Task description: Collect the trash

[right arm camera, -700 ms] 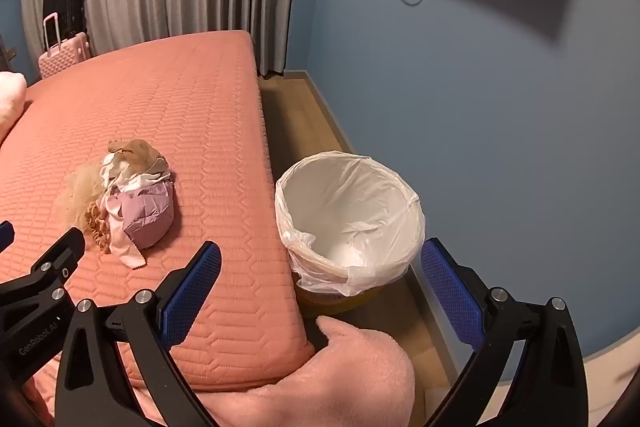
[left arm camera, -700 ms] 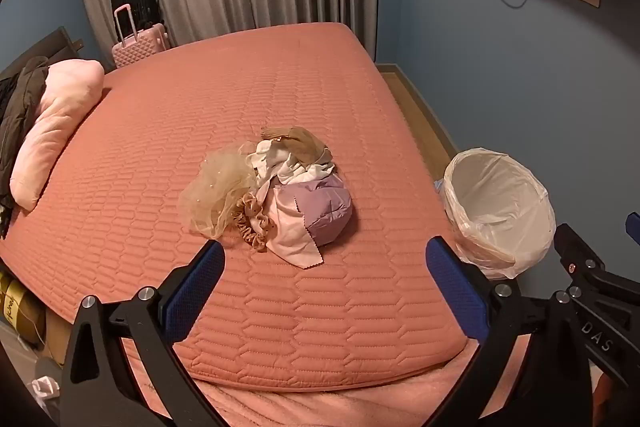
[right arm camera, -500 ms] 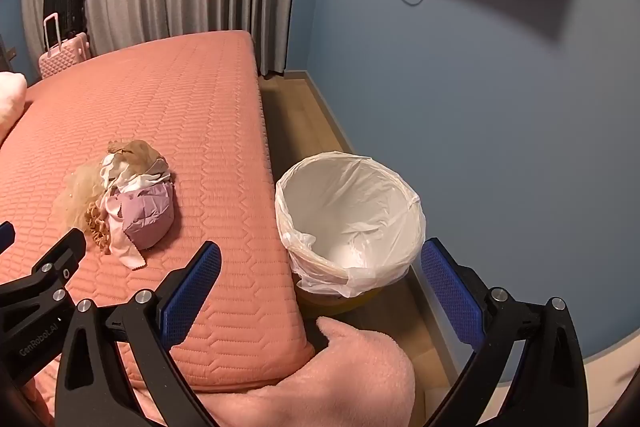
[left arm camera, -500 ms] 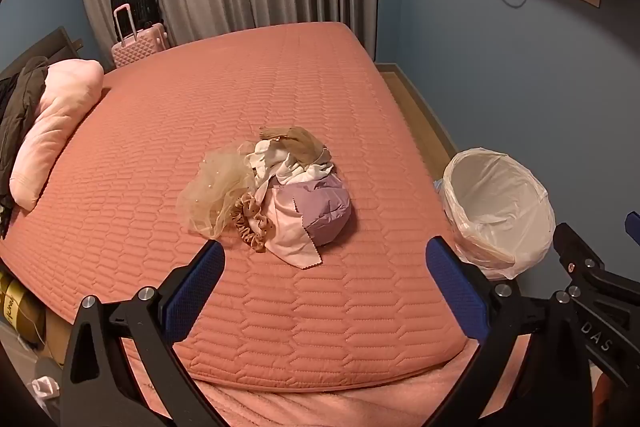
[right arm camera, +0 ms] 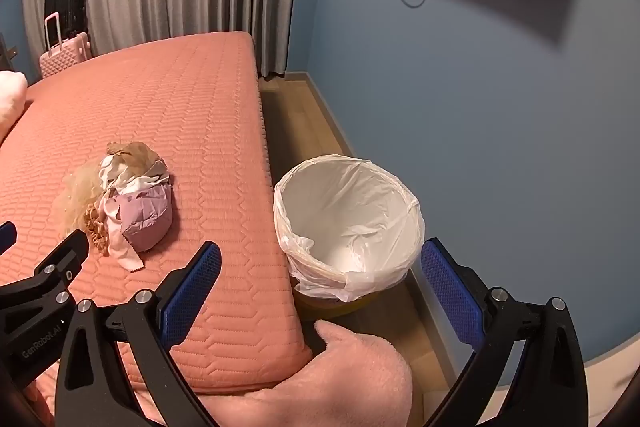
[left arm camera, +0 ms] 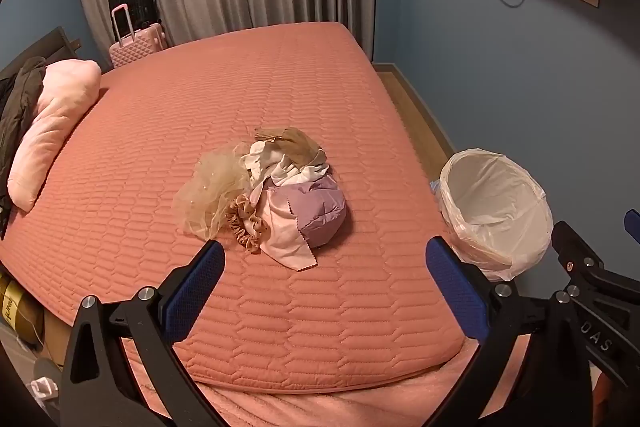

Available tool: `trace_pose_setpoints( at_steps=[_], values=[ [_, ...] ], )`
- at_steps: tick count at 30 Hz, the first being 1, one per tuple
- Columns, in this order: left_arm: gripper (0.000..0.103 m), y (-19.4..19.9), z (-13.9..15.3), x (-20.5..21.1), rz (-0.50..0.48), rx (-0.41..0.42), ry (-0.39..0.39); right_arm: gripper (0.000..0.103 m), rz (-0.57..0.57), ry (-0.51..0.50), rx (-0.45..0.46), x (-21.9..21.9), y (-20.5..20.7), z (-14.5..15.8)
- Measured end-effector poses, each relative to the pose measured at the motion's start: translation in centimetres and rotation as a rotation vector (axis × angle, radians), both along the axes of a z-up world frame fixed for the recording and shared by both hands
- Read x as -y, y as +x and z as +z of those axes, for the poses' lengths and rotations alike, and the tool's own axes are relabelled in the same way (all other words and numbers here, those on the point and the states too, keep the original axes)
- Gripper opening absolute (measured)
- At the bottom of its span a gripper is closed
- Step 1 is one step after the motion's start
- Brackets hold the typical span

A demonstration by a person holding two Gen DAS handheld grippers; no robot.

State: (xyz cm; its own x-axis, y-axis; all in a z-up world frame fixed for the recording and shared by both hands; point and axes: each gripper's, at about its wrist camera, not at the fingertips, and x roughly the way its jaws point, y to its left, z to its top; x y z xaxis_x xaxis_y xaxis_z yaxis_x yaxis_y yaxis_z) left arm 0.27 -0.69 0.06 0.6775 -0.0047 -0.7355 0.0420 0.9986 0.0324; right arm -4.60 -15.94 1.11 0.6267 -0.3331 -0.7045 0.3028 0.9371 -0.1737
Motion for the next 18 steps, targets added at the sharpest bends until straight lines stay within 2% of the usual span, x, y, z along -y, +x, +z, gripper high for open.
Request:
trace_pose_setpoints(
  at_steps=[18],
  values=[
    [0.096,0.27,0.29,0.97,0.002,0.003,-0.005,0.097,0.002,0.000,0.004,0.46,0.04,0.66]
  ],
)
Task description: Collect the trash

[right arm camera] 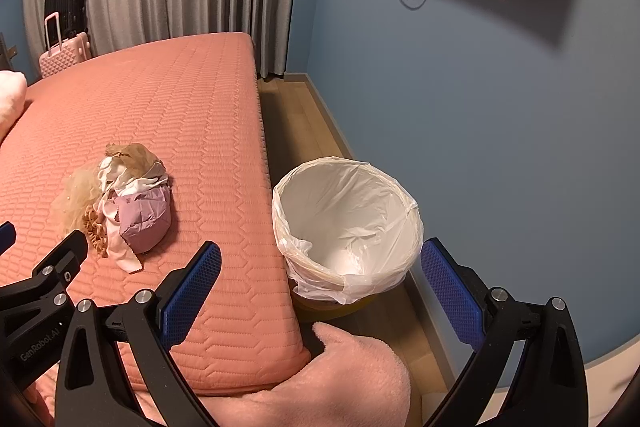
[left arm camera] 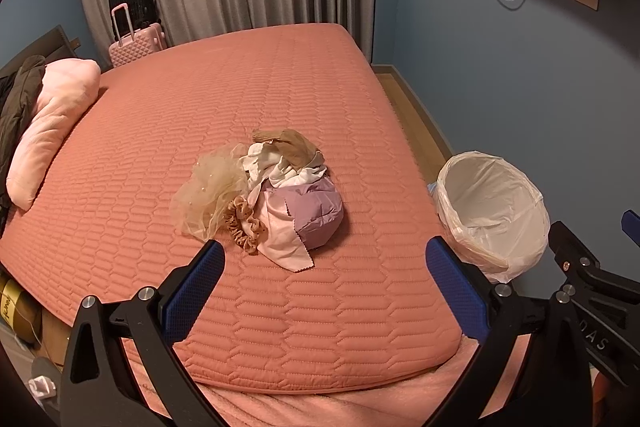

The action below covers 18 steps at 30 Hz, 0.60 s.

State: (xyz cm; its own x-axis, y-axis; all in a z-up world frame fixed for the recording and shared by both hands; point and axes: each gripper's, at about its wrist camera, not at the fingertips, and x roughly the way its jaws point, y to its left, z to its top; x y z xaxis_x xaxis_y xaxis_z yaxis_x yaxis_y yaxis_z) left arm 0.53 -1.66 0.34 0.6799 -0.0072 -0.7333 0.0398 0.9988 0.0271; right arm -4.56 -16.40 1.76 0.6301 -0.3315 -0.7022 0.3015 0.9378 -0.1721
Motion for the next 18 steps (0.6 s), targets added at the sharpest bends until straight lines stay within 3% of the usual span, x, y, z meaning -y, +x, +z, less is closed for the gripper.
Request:
trace_pose_setpoints(
  at_steps=[18],
  values=[
    [0.096,-0.28,0.09,-0.76,-0.002,0.002,-0.011,0.097,0.001,-0.002,0.001,0.06,0.09,0.10]
  ],
)
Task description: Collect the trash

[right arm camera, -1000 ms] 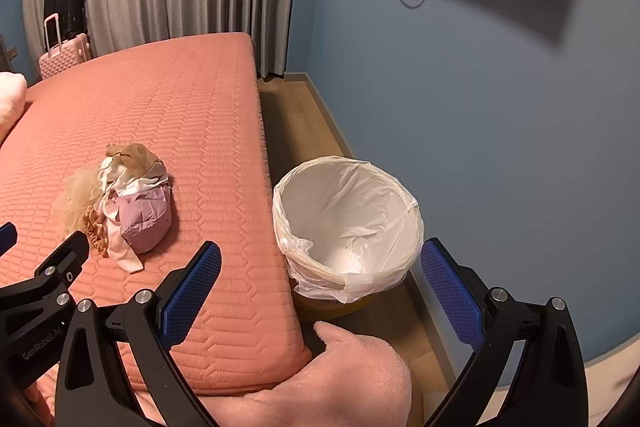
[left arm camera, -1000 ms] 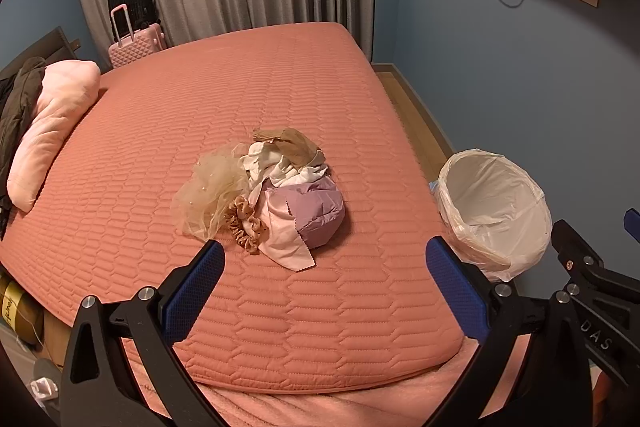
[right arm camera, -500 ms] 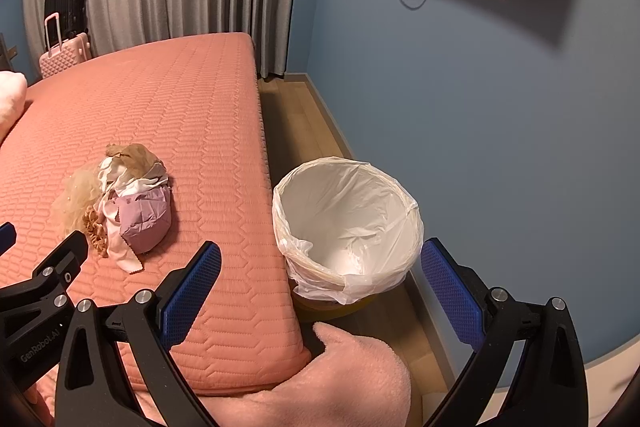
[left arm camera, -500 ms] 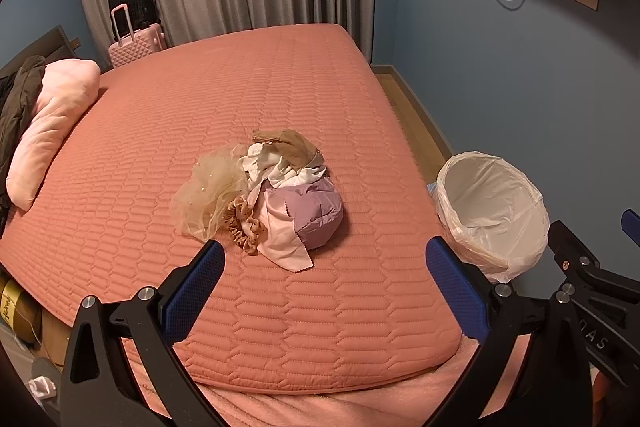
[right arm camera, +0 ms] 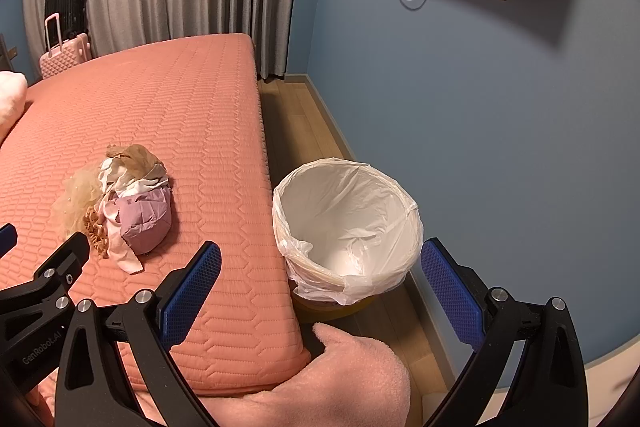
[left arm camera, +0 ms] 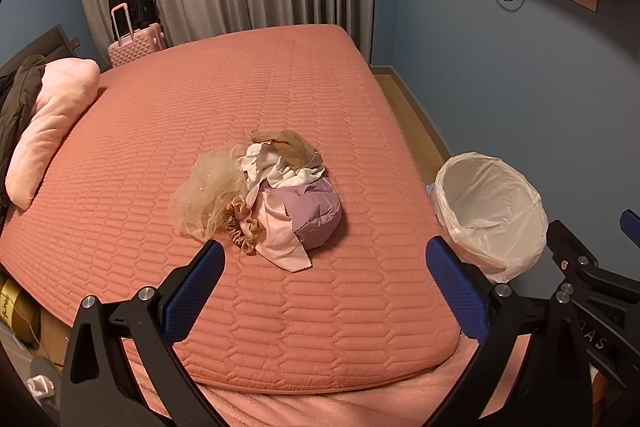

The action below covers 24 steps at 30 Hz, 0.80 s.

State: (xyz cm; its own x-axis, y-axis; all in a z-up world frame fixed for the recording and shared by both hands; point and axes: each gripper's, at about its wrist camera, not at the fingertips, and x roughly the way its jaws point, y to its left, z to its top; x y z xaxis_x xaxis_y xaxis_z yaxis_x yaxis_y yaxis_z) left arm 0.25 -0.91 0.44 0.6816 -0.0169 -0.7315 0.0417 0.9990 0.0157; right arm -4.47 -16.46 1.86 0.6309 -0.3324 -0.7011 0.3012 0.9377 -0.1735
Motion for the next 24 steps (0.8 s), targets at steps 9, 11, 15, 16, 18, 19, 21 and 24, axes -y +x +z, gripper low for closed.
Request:
trace_pose_setpoints(
  at_steps=[9,11,15,16,18,19,21,24],
  values=[
    [0.096,-0.02,-0.02,-0.01,0.000,0.000,-0.001,0.097,0.000,0.000,0.000,-0.05,0.00,0.06],
    [0.096,-0.02,-0.02,0.01,0.000,0.001,0.000,0.097,0.000,-0.001,0.000,-0.04,0.01,0.07],
    [0.096,0.00,0.00,0.01,-0.001,0.001,0.000,0.097,-0.001,-0.001,0.000,-0.03,0.04,0.08],
    [0.096,-0.01,-0.01,-0.01,0.000,0.001,-0.001,0.097,0.000,0.001,0.000,-0.05,-0.01,0.05],
    [0.096,-0.05,0.02,-0.01,0.000,0.002,-0.001,0.097,0.001,0.000,0.001,-0.02,0.10,0.22],
    [0.096,-0.06,0.07,0.03,0.000,0.003,-0.002,0.097,0.002,-0.002,0.001,0.00,0.16,0.32],
    [0.096,-0.06,0.06,0.03,0.000,0.003,-0.002,0.097,0.001,0.002,0.001,-0.01,0.08,0.23],
    [0.096,-0.06,0.07,0.05,0.000,0.002,-0.001,0.097,0.000,0.001,0.000,0.00,0.14,0.27]
  ],
)
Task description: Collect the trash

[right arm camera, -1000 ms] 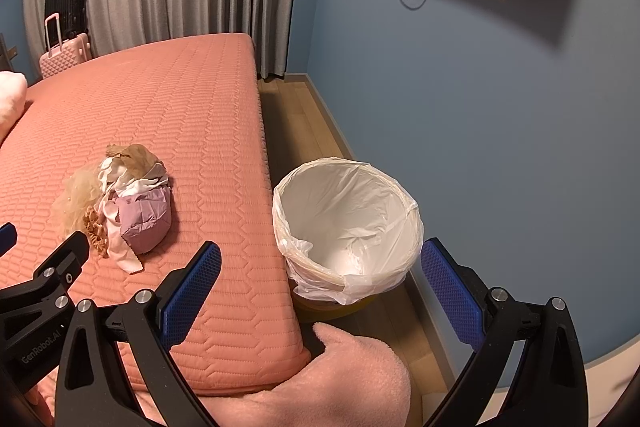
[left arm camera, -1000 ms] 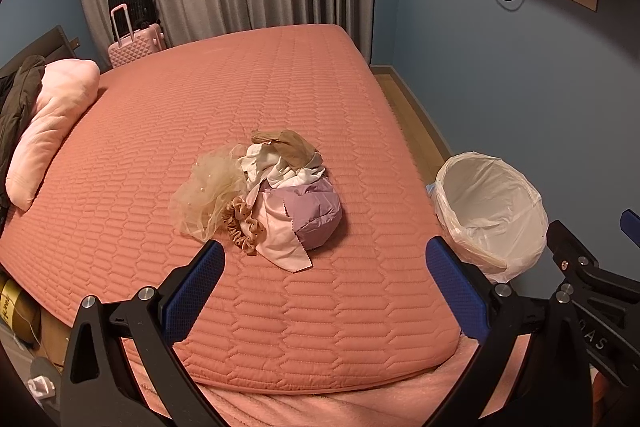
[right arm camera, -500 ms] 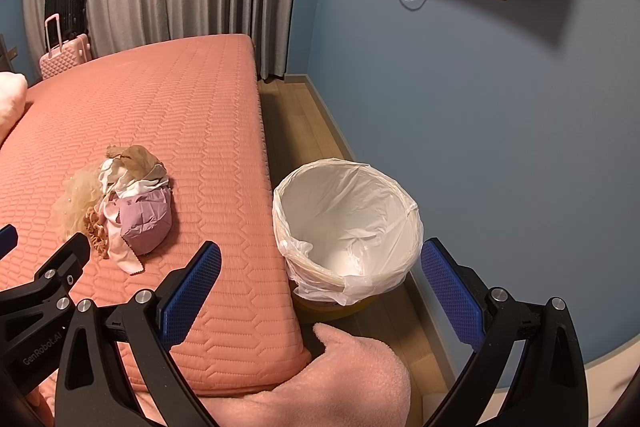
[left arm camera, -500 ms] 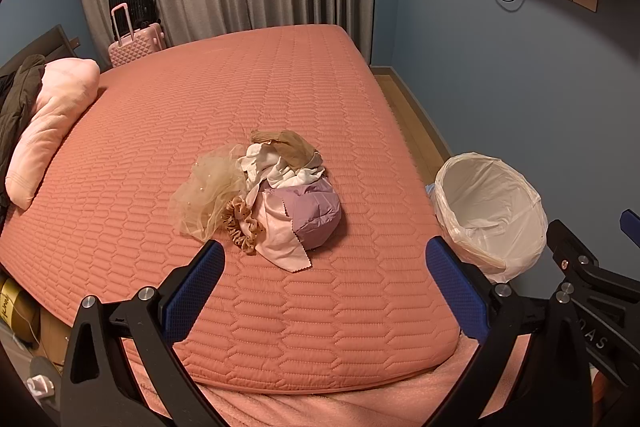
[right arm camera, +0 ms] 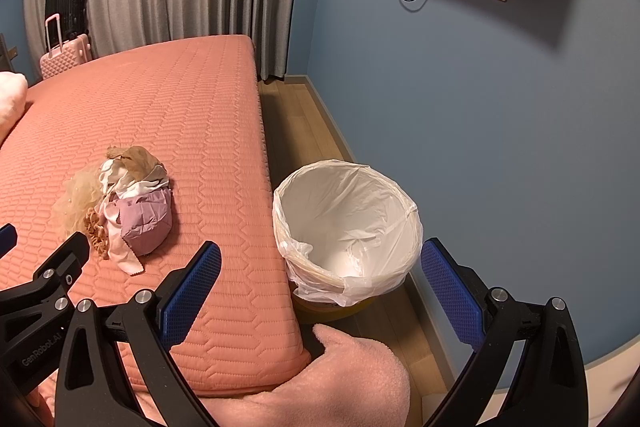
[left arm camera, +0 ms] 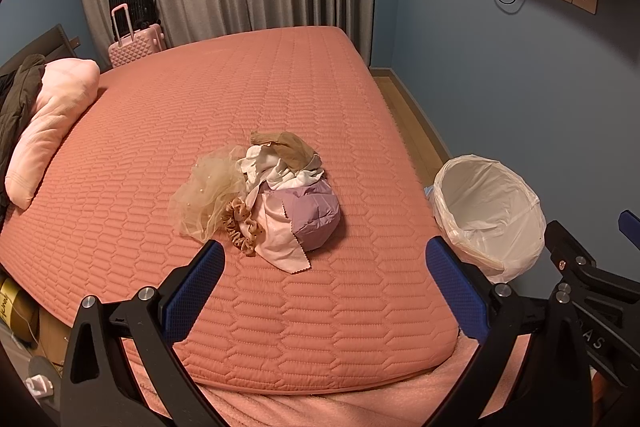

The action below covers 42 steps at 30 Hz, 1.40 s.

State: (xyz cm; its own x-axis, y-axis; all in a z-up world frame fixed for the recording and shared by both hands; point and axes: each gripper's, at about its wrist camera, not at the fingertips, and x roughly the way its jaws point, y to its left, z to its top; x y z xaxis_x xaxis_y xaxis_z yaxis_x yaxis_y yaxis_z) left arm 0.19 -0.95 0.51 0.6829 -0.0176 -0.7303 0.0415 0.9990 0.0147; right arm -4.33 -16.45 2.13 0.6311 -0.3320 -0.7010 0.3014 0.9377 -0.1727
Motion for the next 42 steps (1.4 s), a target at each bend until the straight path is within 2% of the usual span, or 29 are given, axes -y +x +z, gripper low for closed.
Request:
trace_pose_setpoints(
  at_steps=[42],
  values=[
    [0.096,0.45,0.27,0.01,-0.006,0.009,-0.004,0.097,-0.007,-0.001,0.019,0.16,0.04,0.87]
  ],
)
